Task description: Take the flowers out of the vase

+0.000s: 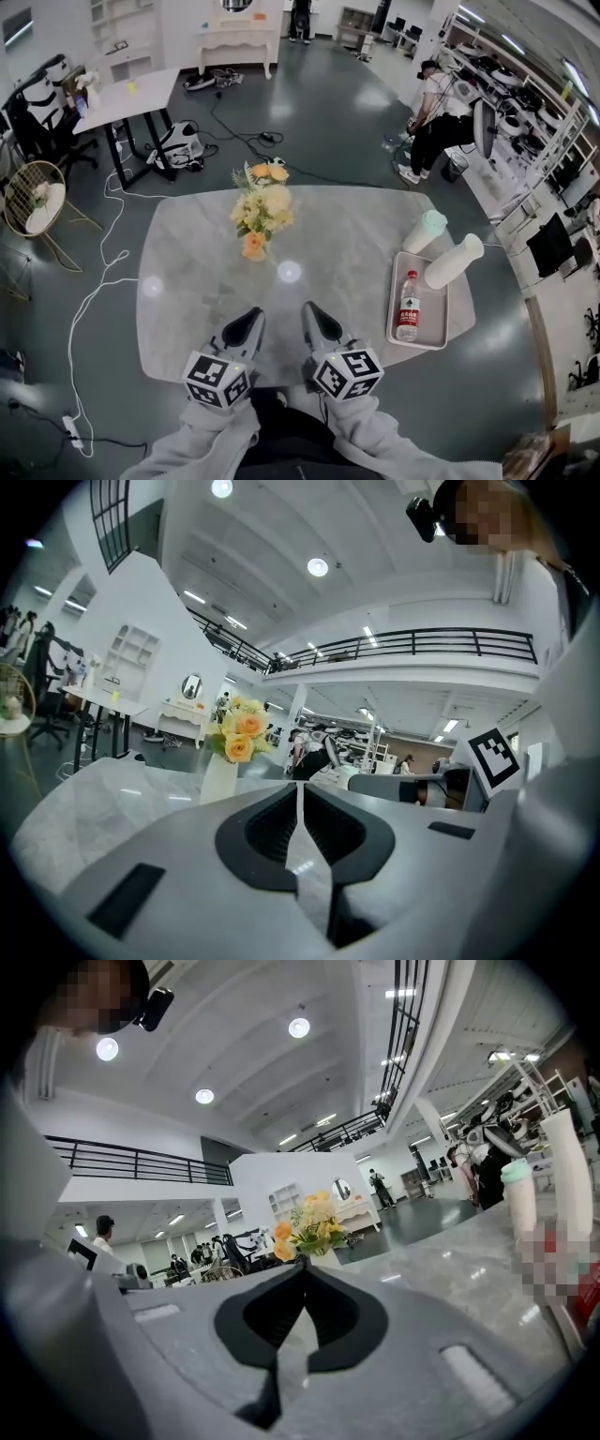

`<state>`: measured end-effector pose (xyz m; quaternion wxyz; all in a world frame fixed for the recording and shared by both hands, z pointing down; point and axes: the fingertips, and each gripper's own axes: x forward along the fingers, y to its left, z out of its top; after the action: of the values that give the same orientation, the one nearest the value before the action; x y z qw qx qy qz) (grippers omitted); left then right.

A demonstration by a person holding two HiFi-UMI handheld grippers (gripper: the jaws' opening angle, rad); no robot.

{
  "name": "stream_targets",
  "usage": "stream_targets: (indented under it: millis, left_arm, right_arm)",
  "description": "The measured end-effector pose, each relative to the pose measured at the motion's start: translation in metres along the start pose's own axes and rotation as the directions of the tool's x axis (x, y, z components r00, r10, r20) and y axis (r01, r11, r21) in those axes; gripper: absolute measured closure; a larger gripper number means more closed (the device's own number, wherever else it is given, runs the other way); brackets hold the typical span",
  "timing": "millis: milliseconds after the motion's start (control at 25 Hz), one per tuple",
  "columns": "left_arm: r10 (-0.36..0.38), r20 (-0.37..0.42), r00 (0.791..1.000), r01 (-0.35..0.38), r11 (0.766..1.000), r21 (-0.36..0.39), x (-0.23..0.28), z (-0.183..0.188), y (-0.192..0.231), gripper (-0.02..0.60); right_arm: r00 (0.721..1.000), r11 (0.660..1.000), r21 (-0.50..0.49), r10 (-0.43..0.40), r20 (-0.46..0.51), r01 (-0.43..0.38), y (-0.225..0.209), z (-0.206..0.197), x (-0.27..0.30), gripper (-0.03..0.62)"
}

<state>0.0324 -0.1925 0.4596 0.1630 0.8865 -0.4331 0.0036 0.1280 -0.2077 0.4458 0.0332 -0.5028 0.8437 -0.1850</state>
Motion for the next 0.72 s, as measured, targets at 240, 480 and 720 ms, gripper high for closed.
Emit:
stream_targets:
  millis: [240,480,720]
  left_arm:
    - [0.069,-0.007,0.998,-0.068,0.997,0.048,0.005,-0.004,0.019,0.575]
    - [0.114,0.033,0.993,-0.117,0.990,0.079,0.014,0.006,0.037,0.482]
    - [0.123,0.010,0.992,-0.122,0.972,0.202,0.038,0.004,0.051,0.076]
  right_arm:
    - [0.999,0.999,0.026,-0.034,-0.013,0.034,-0.006,-0.012,-0.007,0.595]
    - [0.998,0.998,0.014,-0.057,-0.018,0.058,-0.012,-0.013,-0.001,0.595]
    - [0.998,0.998,0.022,-0.060,-0.025,0.061,-0.014,-0.015,0.017,0.595]
